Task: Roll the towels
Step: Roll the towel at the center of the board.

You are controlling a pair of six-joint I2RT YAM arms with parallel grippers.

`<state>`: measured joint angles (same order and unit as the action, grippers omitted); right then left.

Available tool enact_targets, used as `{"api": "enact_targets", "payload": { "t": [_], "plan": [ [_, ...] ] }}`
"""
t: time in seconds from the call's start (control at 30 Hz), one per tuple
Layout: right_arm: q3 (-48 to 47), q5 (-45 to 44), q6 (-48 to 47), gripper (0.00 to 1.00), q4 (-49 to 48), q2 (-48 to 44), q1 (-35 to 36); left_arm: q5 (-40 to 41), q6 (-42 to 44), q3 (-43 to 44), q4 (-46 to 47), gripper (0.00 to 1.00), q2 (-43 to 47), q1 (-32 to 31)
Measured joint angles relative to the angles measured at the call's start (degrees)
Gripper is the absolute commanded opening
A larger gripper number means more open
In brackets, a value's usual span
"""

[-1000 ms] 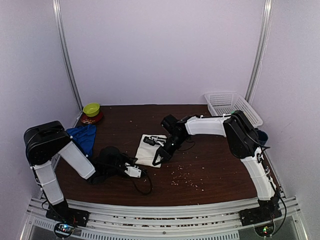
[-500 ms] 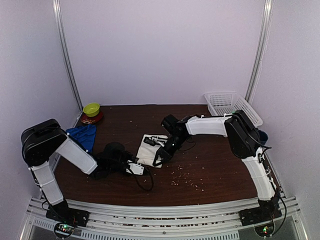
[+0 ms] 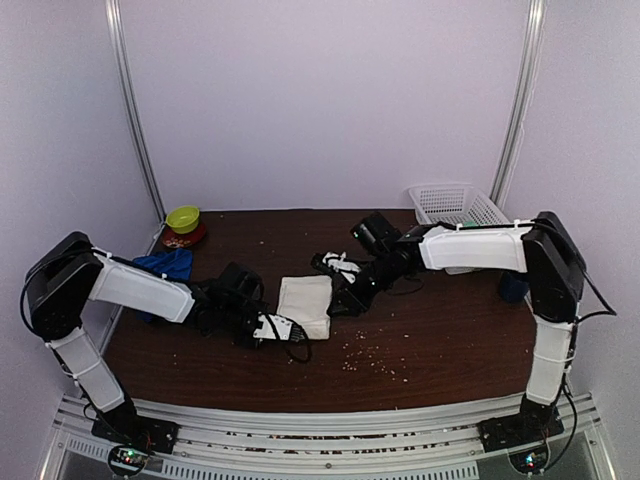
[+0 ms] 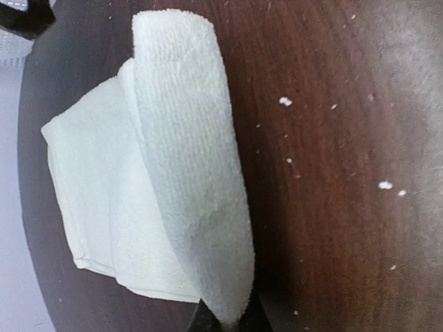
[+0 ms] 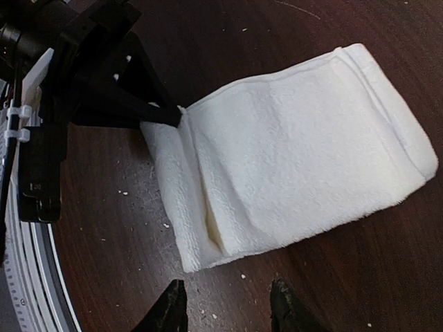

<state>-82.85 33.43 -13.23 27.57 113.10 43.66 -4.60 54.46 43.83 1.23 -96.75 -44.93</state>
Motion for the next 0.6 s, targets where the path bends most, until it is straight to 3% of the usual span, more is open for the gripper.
{"api": "enact_targets", "payload": {
  "t": [0.13, 0.33, 0.6],
  "plan": [
    [10.4, -8.8, 0.2, 0.47, -8.2, -8.7, 2.3, -6.6, -3.1, 3.6, -8.1, 0.0, -0.4, 1.3],
    [22.4, -23.9, -2.9, 0.48, -19.0, -14.8, 12.1, -16.3, -5.5, 8.2, -17.2, 0.0, -2.3, 5.4],
    [38.8, -36.7, -11.8, 0.56, -36.8, -23.4, 20.2, -20.3, -6.9, 12.7, -22.8, 0.0, -5.7, 6.3]
  ]
}}
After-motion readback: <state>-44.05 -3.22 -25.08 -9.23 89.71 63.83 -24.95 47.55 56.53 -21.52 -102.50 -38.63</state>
